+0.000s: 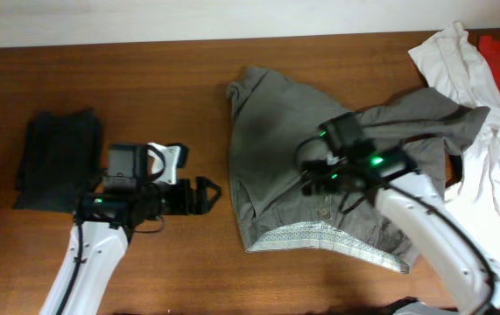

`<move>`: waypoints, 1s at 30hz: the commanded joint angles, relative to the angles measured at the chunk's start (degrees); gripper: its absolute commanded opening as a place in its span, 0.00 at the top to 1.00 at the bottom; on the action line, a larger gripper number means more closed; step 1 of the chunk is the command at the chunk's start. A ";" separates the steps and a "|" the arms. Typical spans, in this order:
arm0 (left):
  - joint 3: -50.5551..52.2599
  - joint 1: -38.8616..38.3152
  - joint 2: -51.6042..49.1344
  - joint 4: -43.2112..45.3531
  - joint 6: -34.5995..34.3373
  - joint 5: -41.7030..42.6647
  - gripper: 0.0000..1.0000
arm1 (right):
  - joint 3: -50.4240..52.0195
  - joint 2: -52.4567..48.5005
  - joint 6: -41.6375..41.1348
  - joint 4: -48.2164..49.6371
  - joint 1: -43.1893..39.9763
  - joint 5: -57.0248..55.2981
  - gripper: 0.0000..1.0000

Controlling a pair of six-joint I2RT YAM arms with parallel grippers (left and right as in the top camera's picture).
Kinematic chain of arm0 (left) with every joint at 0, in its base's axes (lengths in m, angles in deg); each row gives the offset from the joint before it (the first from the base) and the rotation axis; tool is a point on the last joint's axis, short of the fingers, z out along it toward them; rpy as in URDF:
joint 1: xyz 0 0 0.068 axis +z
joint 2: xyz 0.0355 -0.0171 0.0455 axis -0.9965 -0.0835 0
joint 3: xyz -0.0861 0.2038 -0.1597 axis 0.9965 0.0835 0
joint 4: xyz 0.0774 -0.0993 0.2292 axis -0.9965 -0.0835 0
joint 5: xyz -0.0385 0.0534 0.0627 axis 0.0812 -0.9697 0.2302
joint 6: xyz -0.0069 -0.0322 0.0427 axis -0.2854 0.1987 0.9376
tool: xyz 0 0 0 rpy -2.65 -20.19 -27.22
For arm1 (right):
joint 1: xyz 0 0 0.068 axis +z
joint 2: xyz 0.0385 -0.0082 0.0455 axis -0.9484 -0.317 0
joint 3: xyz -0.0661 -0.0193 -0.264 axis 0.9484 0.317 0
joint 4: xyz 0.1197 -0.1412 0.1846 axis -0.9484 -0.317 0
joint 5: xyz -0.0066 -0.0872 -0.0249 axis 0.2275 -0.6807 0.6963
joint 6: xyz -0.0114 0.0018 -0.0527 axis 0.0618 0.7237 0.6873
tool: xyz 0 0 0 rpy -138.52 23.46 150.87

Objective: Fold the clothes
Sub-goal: 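Grasp the shorts' lower edge with the left gripper and drag it left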

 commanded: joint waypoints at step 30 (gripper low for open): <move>-0.68 -19.02 -26.10 5.75 -21.97 -2.64 0.90 | -5.18 2.75 4.44 -7.50 -12.90 -1.79 0.01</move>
